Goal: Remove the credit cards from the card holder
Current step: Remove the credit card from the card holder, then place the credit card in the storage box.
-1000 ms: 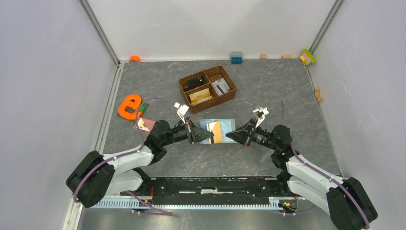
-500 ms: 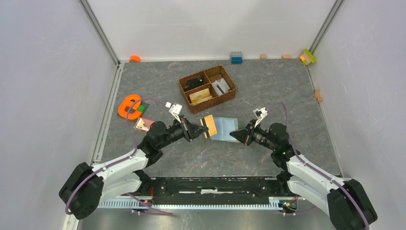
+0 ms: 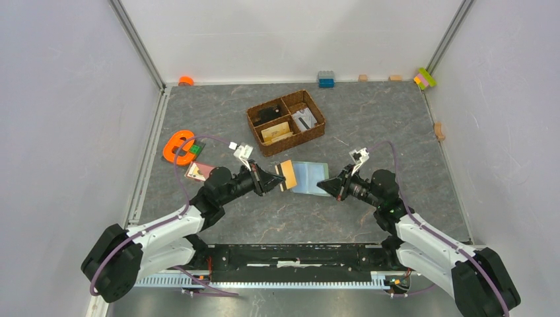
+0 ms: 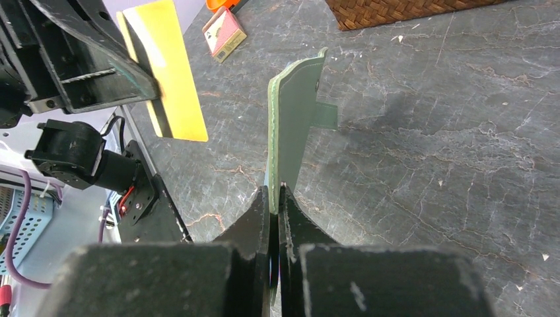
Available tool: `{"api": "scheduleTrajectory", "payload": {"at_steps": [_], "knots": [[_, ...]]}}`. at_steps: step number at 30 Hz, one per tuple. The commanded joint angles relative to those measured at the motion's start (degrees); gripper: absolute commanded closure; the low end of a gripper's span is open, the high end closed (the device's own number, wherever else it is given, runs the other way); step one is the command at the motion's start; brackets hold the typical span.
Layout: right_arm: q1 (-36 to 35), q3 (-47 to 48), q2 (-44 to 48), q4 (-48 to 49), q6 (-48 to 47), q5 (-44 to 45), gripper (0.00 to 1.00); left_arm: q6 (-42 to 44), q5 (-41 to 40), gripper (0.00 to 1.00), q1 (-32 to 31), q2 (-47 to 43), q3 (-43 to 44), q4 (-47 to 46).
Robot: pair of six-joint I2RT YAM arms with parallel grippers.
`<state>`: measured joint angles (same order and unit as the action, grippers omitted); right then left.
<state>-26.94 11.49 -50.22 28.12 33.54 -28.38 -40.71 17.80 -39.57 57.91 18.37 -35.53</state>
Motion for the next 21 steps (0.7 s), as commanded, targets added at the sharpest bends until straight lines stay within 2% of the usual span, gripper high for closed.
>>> {"api": "scheduleTrajectory", "payload": {"at_steps": [1,6,9,16,21], "knots": [[0.2,2.8,1.6,1.7,-0.6,0.1,1.0,6.4,-4.6,0.98,-0.1,0.2,2.5,4.7],[0.2,3.7,4.2,-2.6,-2.9,3.7,1.0,11.3,-11.4,0.98,-1.6,2.5,8.7,15.5],[0.2,4.8,6.7,-8.2,-6.5,10.0,1.0,11.3,-20.9,0.98,-3.2,4.5,14.1,23.6],[0.2,2.8,12.5,-11.7,-8.9,24.2,1.0,16.7,-35.0,0.98,-8.5,18.9,34.3,41.8],[0.2,2.1,15.4,-12.9,-9.5,28.6,1.0,22.7,-39.1,0.98,-9.0,29.0,53.0,55.9]]}}
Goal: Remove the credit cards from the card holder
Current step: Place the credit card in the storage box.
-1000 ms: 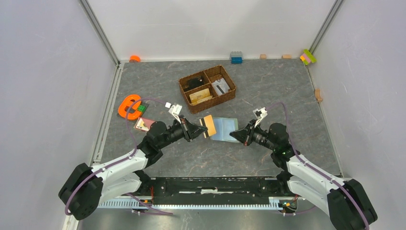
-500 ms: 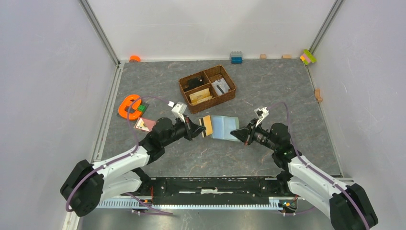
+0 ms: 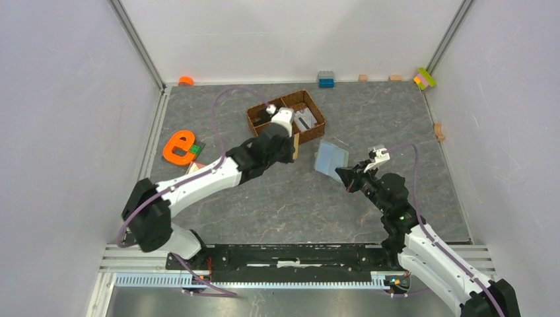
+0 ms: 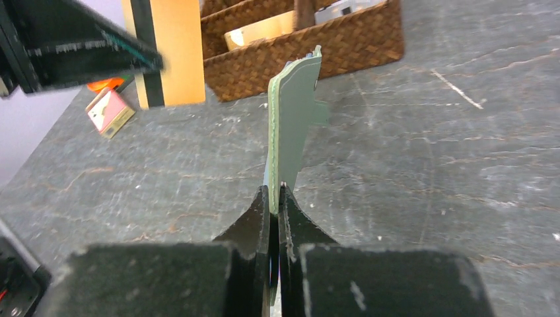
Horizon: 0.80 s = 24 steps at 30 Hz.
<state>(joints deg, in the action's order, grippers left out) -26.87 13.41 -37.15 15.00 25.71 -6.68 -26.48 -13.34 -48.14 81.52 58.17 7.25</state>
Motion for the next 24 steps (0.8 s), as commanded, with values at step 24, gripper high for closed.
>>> {"api": "scheduleTrajectory", "payload": {"at_steps": [24], "knots": [[0.2,-5.3,12.4,2.1,1.4,15.3,1.0,51.7,-31.8,0.98,1.3,33.4,40.3,24.4]]}}
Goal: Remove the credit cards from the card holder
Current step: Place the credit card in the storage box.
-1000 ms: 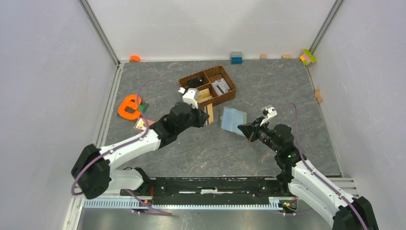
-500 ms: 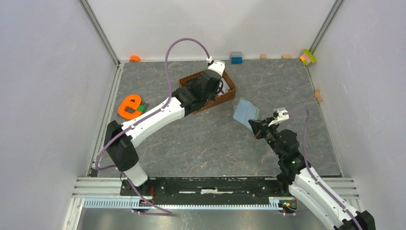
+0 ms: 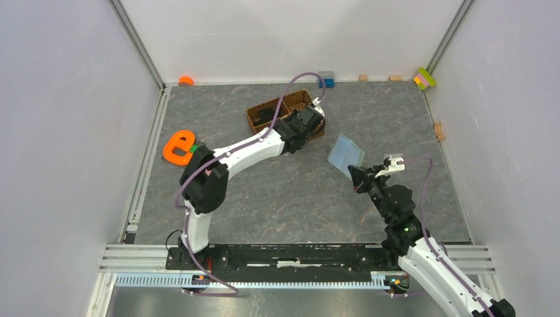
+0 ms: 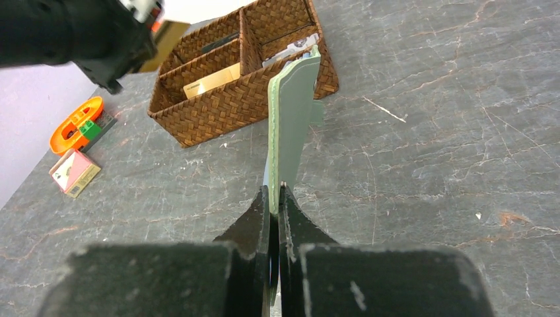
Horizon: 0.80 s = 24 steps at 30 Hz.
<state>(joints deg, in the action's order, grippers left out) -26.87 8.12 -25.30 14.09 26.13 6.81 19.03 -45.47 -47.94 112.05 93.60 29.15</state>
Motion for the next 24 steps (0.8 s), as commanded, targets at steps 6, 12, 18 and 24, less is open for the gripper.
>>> {"api": "scheduleTrajectory", "payload": {"at_steps": [6,12,18,24], "knots": [[0.2,0.0,-1.8,3.8,1.3,1.3,1.0,8.7,3.5,0.98,3.7,8.3,6.4,4.5],[0.2,-0.2,-3.2,4.7,1.6,0.9,1.0,11.0,5.0,0.98,5.5,11.6,7.3,4.0],[0.1,-0.2,-4.3,5.2,1.3,1.2,1.0,9.6,6.5,0.68,5.5,12.5,9.9,5.5],[0.2,0.4,-6.2,5.3,1.0,0.1,1.0,7.3,5.6,0.58,3.8,9.0,9.4,6.2]]}}
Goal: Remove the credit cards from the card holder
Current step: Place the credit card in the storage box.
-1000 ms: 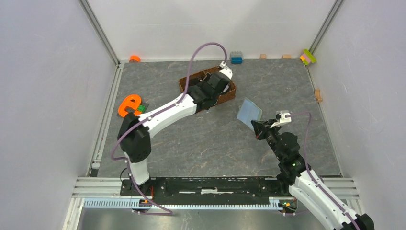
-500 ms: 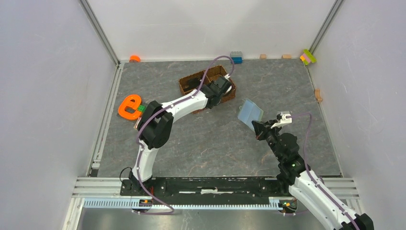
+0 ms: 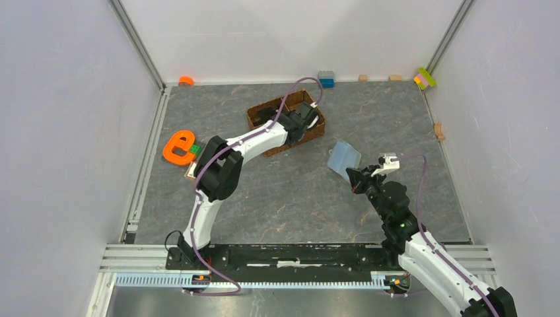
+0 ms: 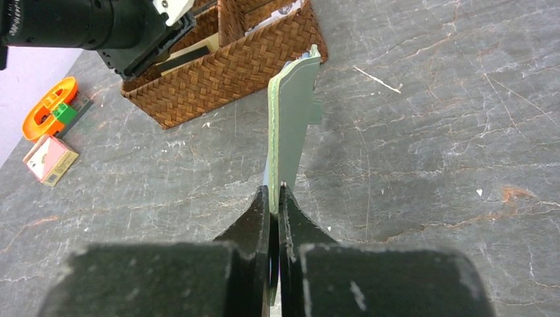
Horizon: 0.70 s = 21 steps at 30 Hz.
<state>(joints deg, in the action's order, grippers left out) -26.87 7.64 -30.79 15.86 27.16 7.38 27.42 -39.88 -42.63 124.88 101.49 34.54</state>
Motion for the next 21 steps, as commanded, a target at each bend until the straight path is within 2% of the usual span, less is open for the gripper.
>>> {"api": "scheduleTrajectory", "payload": {"at_steps": [1,5,9,13,15,17,21], "knots": [[0.2,0.9,-0.8,3.6,-0.1,-0.7,1.0,-1.8,-0.9,0.56,-2.0,-4.7,1.3,0.9],[0.2,1.2,-1.6,4.7,-0.8,-4.2,1.0,-5.2,-6.5,0.48,-6.0,-9.4,1.1,3.2],[0.2,2.2,-3.9,8.1,-2.6,-12.4,1.0,-14.5,-7.1,0.39,-9.8,-16.4,-1.2,5.1],[0.2,4.0,-7.5,11.7,-3.2,-23.0,1.0,-30.1,3.0,0.36,-10.5,-27.0,-9.4,3.7],[0.2,4.2,-8.6,13.7,-2.7,-26.7,1.0,-34.4,11.1,0.3,-10.7,-33.2,-17.1,-1.7],[0.2,4.4,-8.7,14.8,-2.2,-28.8,1.0,-38.6,18.5,0.27,-10.6,-40.6,-27.3,-11.4],[0.2,5.0,-8.1,14.3,-0.1,-30.1,1.0,-44.8,27.7,0.22,-10.6,-53.2,-48.2,-30.8]]}}
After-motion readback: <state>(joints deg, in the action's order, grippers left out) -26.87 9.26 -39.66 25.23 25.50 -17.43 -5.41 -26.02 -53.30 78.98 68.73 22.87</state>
